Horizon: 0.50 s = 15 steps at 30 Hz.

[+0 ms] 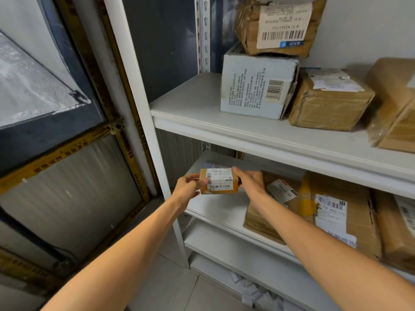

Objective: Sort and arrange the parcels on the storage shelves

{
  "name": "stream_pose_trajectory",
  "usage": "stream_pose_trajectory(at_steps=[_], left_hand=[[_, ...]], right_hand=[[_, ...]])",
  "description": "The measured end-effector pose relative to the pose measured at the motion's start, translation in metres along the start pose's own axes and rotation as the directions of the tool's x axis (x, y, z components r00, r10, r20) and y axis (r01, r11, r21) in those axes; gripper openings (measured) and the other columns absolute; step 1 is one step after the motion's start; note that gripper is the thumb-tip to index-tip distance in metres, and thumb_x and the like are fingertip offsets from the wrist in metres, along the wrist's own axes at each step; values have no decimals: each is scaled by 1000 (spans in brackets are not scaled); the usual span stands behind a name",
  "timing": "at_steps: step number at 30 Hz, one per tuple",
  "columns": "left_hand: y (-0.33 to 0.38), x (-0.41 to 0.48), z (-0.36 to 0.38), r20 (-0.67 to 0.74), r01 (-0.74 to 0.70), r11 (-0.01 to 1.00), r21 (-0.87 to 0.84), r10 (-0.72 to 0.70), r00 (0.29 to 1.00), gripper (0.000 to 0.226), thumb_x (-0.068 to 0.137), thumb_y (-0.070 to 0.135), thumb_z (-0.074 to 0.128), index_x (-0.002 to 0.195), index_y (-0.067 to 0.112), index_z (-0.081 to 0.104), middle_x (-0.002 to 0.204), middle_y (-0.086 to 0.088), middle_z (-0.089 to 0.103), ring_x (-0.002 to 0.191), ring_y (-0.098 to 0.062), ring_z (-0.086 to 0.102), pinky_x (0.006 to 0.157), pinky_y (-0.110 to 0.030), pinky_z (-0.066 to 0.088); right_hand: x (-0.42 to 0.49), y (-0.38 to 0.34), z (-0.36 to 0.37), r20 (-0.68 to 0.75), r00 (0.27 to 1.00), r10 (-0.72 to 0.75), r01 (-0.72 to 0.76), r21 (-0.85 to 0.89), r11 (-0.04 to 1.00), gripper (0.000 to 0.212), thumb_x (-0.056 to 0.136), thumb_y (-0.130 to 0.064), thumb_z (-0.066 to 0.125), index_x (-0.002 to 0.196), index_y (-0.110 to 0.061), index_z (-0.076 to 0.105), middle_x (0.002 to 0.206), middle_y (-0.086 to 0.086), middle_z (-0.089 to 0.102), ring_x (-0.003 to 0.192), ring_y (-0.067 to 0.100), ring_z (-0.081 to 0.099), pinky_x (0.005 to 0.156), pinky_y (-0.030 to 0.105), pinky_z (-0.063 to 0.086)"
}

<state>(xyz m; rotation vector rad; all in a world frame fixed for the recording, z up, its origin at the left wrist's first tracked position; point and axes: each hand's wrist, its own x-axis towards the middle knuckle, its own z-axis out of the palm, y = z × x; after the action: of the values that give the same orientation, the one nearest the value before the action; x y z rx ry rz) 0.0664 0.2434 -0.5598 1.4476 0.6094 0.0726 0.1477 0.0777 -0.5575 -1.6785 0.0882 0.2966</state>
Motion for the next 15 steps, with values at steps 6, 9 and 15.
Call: stream_pose_trajectory(at_steps=[6,9,15], left_hand=[[-5,0,6,-7,52,991,-125,-53,999,27,91,15,62,113,0,57,112,-11,67,98,-23,66,75,-34,55],[-10,1,9,-115,8,986,-169,-27,993,47,82,19,75,118,-2,52,111,-16,66,101,-28,67,69,-34,57],[-9,6,2,-69,61,976,-208,-76,995,49,74,-8,75,118,1,55,121,-20,62,113,-32,61,101,-43,49]], right_hand=[[-3,-4,-3,81,994,-70,75,-63,995,17,86,4,64,101,-5,63,109,17,64,93,21,61,53,12,47],[-7,-1,-5,101,992,-79,86,-64,994,39,74,22,64,103,-5,65,106,10,62,94,21,60,54,11,50],[-9,3,-7,127,990,-55,59,-29,998,52,67,28,65,103,-6,49,107,12,59,97,22,60,58,15,52]])
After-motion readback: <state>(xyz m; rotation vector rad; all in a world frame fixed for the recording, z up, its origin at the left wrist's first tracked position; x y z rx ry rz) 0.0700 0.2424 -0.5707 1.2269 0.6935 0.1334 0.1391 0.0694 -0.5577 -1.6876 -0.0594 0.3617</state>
